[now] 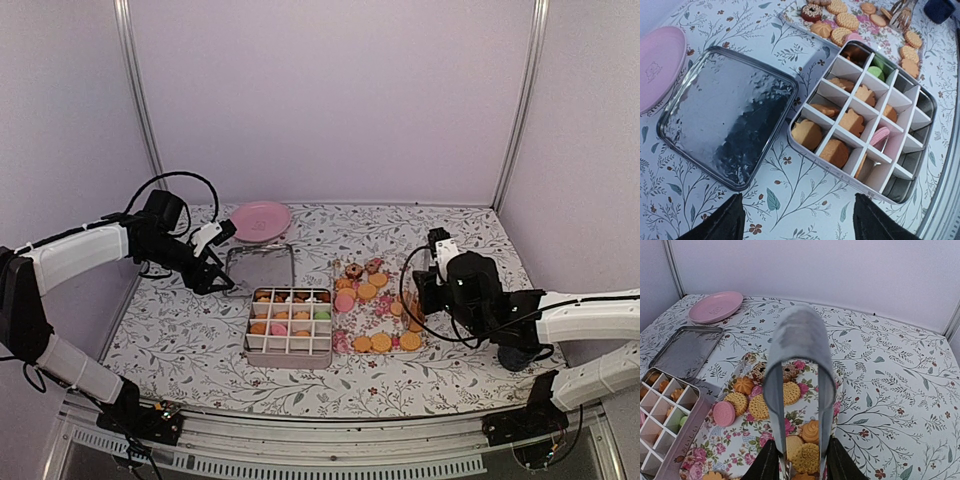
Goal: Pack the cookies
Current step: Pick up the fake cookies from the plate, then place the fake cookies in the empty pocket of the box.
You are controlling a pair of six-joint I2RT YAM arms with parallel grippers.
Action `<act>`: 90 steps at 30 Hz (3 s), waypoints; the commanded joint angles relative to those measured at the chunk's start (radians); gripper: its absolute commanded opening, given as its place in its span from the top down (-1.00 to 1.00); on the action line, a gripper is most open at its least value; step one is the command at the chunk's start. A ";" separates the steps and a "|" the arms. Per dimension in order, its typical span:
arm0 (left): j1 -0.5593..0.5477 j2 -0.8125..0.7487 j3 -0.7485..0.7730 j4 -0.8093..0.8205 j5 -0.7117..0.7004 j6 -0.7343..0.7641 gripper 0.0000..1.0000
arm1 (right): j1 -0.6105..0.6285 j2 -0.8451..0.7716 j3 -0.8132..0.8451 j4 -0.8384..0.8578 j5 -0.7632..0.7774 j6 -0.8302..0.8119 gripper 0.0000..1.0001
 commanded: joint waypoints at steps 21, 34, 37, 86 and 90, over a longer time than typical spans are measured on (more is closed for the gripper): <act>0.010 -0.014 0.004 -0.004 0.003 0.013 -0.49 | 0.056 0.031 0.269 -0.005 -0.180 -0.053 1.00; 0.012 -0.007 0.004 -0.003 0.016 0.017 -0.50 | 0.017 -0.057 0.090 -0.068 -0.064 -0.009 0.46; 0.011 -0.009 0.004 -0.003 0.012 0.017 -0.50 | 0.014 -0.063 0.074 -0.082 -0.067 -0.010 0.36; 0.013 -0.016 -0.014 -0.002 0.011 0.016 -0.50 | 0.076 0.052 0.321 0.105 -0.423 -0.038 1.00; 0.013 -0.014 -0.022 0.003 0.007 0.020 -0.50 | 0.098 0.146 0.349 0.192 -0.484 0.010 1.00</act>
